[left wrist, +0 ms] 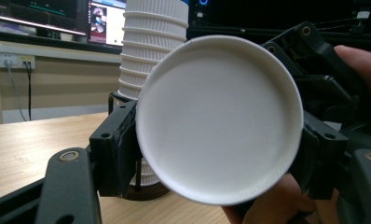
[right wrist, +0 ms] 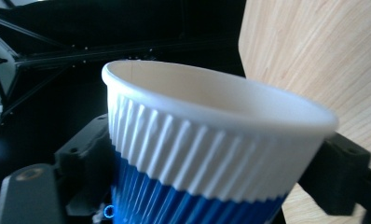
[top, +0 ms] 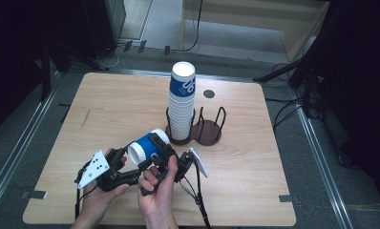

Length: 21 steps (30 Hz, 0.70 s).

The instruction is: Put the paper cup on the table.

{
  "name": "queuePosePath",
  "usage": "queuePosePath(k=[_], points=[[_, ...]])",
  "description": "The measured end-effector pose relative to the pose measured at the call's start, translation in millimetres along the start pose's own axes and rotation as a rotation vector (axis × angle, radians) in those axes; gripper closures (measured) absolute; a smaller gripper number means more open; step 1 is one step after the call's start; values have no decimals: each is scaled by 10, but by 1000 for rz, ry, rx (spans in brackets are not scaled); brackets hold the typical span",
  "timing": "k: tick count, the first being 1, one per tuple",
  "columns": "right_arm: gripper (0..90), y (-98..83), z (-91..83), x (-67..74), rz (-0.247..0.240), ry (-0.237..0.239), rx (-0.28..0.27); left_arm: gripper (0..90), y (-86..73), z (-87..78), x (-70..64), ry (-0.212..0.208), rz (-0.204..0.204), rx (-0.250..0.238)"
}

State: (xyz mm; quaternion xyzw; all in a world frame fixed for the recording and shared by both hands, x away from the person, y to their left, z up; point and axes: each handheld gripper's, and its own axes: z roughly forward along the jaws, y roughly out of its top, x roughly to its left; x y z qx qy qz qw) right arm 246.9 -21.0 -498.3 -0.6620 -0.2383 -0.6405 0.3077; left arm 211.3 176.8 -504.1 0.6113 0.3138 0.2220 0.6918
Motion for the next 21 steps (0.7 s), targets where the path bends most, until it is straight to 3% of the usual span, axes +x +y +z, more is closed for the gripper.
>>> queuePosePath(k=[6,7,10,12,15,20,21], points=[[202,-23,-18,32,-48,6,-11,270,11,-25,11,-14,-43,-7],[207,-12,-33,43,-70,16,-22,264,29,-57,28,-25,-92,-16],[209,20,-53,46,-109,23,-49,207,47,-77,63,-19,-92,11],[211,41,-69,47,-130,21,-68,165,54,-91,91,-19,-114,15],[213,66,-96,61,-167,28,-91,87,79,-127,128,-4,-139,60],[215,105,-124,86,-217,30,-120,58,122,-173,183,8,-187,114],[215,125,-142,103,-237,26,-129,0,133,-190,207,12,-187,137]])
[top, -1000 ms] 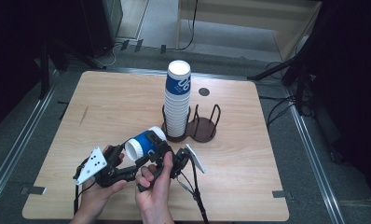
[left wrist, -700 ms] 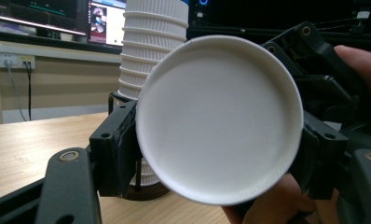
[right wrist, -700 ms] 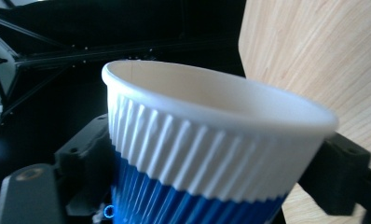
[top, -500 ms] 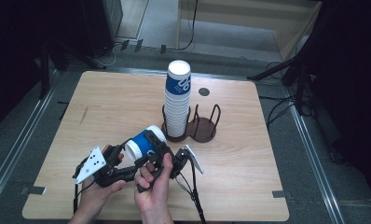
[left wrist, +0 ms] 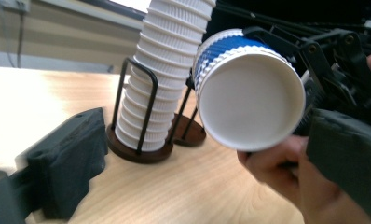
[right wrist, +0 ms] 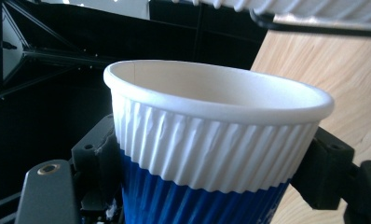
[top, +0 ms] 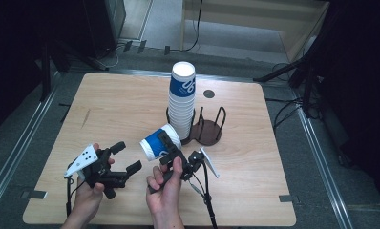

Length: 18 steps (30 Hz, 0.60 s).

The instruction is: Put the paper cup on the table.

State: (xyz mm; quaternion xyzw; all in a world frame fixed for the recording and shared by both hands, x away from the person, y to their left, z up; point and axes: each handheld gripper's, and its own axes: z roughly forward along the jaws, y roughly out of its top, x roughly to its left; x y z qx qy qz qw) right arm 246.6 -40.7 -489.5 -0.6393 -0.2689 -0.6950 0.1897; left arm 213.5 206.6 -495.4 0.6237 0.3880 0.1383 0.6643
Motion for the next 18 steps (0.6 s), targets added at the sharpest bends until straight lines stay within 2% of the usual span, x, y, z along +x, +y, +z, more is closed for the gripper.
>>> queuePosePath(k=[2,5,9,14,18], points=[[217,24,-12,5,-34,-7,-15,0,7,-19,17,38,3,26],[219,48,-42,19,-95,-11,-34,0,9,-39,51,104,30,74],[220,46,-94,54,-221,-27,-63,0,6,-69,124,138,45,126],[219,57,-133,71,-309,-43,-88,0,-9,-110,229,177,47,164],[219,66,-160,89,-379,-66,-107,0,-12,-158,307,210,45,165]])
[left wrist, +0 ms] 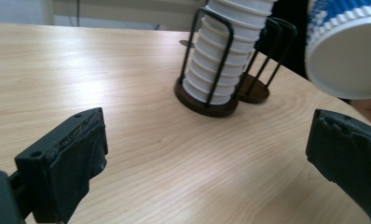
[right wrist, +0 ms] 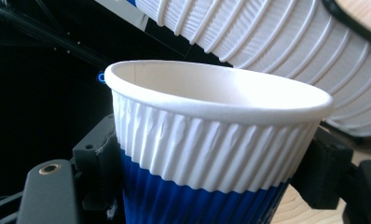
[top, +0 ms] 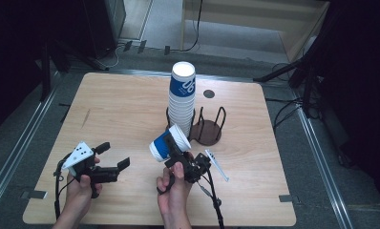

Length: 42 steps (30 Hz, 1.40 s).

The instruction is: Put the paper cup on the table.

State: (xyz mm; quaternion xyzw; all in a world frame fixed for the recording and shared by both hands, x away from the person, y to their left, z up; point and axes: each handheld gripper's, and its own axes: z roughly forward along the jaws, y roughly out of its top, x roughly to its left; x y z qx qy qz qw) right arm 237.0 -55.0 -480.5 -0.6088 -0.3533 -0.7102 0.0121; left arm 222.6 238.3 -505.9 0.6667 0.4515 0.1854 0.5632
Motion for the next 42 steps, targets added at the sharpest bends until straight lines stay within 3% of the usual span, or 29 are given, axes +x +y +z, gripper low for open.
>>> queuePosePath(k=[3,8,10,11,17,20,21,22,24,28,34,38,42], points=[[219,16,-16,18,-62,-30,-11,0,-16,-20,69,30,-8,4],[219,18,-51,82,-259,-83,-32,0,-51,-51,185,65,-29,8],[219,22,-60,93,-286,-87,-37,0,-58,-54,203,69,-32,10],[219,36,-75,105,-343,-103,-44,0,-76,-60,228,87,-26,15],[218,87,-117,132,-517,-141,-64,0,-126,-97,329,130,-35,23],[218,116,-138,132,-596,-150,-74,0,-142,-123,391,148,-46,21],[218,116,-138,132,-596,-150,-74,0,-142,-123,391,148,-46,21],[217,132,-148,127,-658,-173,-85,0,-150,-146,433,165,-46,19],[216,144,-158,123,-702,-186,-84,0,-159,-166,470,181,-53,15],[214,161,-162,98,-838,-250,-86,0,-186,-207,553,217,-55,12],[212,210,-192,50,-947,-249,-112,0,-231,-257,651,283,-51,10],[210,241,-209,19,-980,-237,-134,0,-253,-279,705,306,-59,7],[210,270,-223,-34,-1015,-255,-137,0,-283,-274,736,325,-53,17]])
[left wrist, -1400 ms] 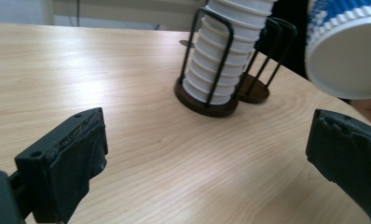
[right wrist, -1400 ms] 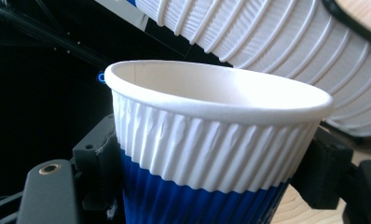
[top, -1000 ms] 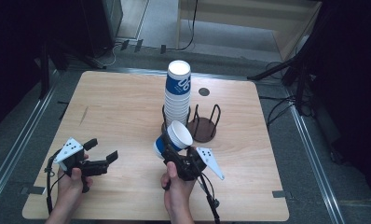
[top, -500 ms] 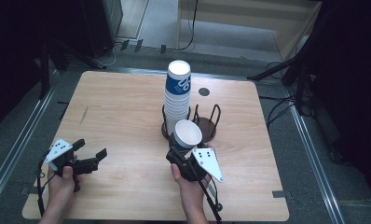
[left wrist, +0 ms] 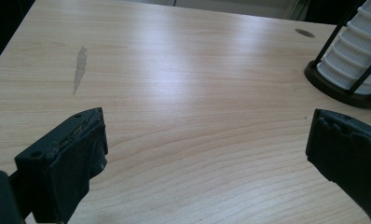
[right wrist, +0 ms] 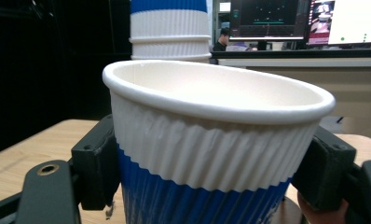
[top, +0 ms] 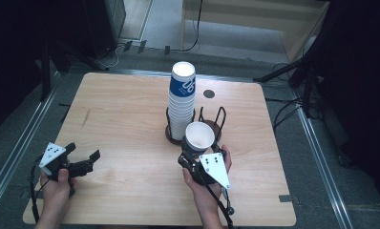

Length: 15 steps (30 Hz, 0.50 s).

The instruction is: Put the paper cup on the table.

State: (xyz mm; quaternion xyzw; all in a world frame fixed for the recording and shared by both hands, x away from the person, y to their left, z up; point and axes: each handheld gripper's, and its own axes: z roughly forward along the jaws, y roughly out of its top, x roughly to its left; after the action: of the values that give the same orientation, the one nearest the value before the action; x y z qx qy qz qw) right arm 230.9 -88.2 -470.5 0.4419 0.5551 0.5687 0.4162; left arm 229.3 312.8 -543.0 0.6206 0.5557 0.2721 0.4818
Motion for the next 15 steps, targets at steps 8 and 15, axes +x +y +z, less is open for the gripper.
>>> queuePosePath(k=[8,15], points=[[210,-57,16,-171,-19,-34,11,0,-67,38,15,9,1,-5],[209,-39,20,-344,-29,-65,1,0,-85,16,18,0,-3,-27]])
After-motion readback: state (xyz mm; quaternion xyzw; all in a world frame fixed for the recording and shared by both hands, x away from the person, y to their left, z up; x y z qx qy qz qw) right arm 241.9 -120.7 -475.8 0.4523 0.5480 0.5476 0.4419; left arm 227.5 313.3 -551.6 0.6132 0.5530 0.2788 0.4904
